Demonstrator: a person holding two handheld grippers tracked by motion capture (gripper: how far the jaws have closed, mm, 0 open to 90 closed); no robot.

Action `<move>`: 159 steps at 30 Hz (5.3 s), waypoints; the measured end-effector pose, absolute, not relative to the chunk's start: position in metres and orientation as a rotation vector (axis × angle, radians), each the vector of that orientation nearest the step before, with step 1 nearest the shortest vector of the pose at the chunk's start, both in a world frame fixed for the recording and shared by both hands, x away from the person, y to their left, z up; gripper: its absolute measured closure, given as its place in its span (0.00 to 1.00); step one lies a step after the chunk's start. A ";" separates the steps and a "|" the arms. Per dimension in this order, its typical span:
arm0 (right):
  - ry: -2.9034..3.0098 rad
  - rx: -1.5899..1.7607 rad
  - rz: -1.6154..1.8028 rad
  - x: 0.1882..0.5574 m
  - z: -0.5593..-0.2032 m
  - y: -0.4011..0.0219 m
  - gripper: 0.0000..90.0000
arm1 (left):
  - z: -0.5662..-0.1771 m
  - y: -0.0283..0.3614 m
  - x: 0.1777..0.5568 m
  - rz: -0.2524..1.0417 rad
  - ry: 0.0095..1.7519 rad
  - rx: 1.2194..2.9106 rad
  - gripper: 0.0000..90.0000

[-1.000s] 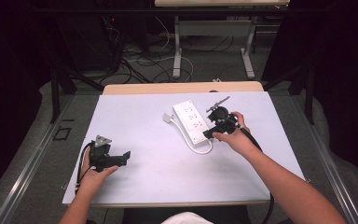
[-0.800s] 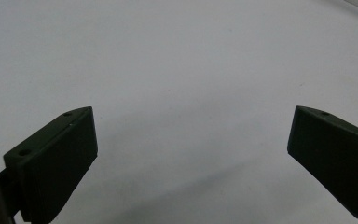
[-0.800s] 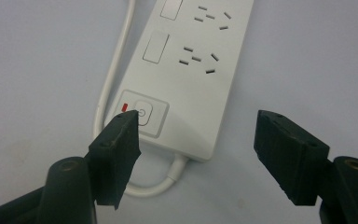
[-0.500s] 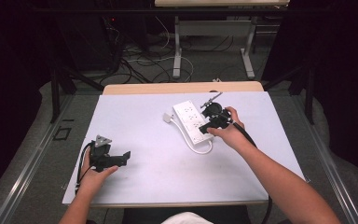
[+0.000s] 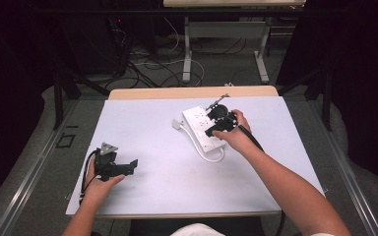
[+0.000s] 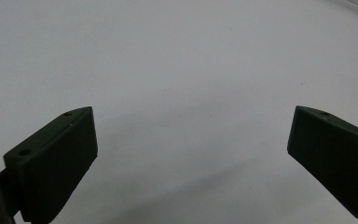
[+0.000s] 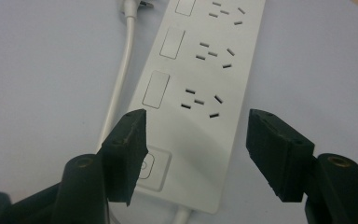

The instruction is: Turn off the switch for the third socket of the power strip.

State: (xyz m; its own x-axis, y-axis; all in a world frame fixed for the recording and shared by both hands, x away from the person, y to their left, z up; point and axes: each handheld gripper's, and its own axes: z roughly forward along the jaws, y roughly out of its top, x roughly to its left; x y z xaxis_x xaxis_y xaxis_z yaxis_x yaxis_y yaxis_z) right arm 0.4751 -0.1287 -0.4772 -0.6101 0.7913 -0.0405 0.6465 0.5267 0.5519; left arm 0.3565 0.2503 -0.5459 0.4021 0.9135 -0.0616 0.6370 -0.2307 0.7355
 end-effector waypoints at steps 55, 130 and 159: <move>2.406 1.259 0.777 0.542 -0.462 -0.090 0.48 | -0.547 0.251 0.358 0.498 1.315 1.973 0.01; 2.346 1.353 0.872 0.577 -0.524 -0.056 1.00 | -0.548 0.253 0.358 0.477 1.322 1.963 0.02; 2.307 1.343 0.886 0.574 -0.528 -0.056 0.99 | -0.548 0.254 0.358 0.462 1.322 1.983 0.02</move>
State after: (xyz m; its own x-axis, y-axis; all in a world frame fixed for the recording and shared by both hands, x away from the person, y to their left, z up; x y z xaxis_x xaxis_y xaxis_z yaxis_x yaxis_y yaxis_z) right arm 0.5744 -0.0564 -0.5280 -0.5028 0.8639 0.0280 0.6606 0.3631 0.6571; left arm 0.3585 0.2537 -0.5480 0.4156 0.9057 -0.0839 0.6566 -0.2349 0.7167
